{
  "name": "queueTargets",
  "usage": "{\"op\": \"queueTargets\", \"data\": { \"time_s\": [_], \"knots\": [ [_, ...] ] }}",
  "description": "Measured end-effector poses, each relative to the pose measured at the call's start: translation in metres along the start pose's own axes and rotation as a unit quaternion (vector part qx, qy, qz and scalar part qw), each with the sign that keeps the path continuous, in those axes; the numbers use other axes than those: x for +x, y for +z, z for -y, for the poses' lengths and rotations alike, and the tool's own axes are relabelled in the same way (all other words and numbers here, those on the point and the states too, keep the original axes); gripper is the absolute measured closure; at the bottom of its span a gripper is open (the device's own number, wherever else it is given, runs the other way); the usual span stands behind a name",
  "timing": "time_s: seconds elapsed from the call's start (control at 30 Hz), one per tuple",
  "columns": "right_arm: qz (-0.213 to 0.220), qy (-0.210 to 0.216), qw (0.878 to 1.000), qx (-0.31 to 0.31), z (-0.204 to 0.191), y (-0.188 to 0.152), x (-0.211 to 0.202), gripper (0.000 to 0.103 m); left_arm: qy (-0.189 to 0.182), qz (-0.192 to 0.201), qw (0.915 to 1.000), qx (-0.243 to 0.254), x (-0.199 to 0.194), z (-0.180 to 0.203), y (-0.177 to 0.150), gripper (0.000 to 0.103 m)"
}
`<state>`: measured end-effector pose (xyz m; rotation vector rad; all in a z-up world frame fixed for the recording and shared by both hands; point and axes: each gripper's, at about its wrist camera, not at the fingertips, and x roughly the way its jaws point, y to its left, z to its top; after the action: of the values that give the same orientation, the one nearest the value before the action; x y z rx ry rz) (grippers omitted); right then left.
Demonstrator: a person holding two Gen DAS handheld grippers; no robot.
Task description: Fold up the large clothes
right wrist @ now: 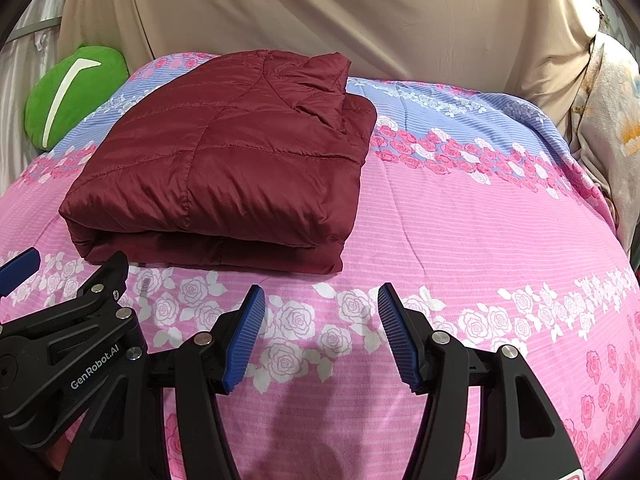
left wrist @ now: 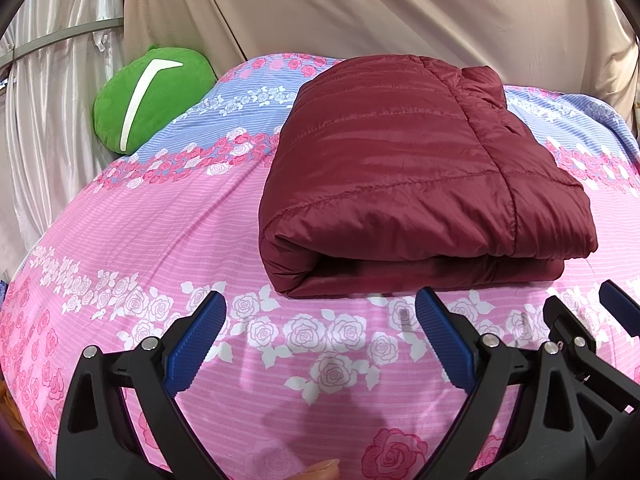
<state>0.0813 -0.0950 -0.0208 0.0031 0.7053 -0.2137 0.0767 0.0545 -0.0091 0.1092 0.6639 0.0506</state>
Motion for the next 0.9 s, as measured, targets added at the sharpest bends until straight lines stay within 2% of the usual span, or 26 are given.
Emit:
{"op": "queueTargets", "data": {
  "time_s": [0.9],
  "knots": [
    [0.0, -0.001, 1.0, 0.0, -0.0008, -0.0005, 0.0004, 0.045, -0.004, -0.002, 1.0, -0.001, -0.0001, -0.0007, -0.0009, 0.012]
  ]
}}
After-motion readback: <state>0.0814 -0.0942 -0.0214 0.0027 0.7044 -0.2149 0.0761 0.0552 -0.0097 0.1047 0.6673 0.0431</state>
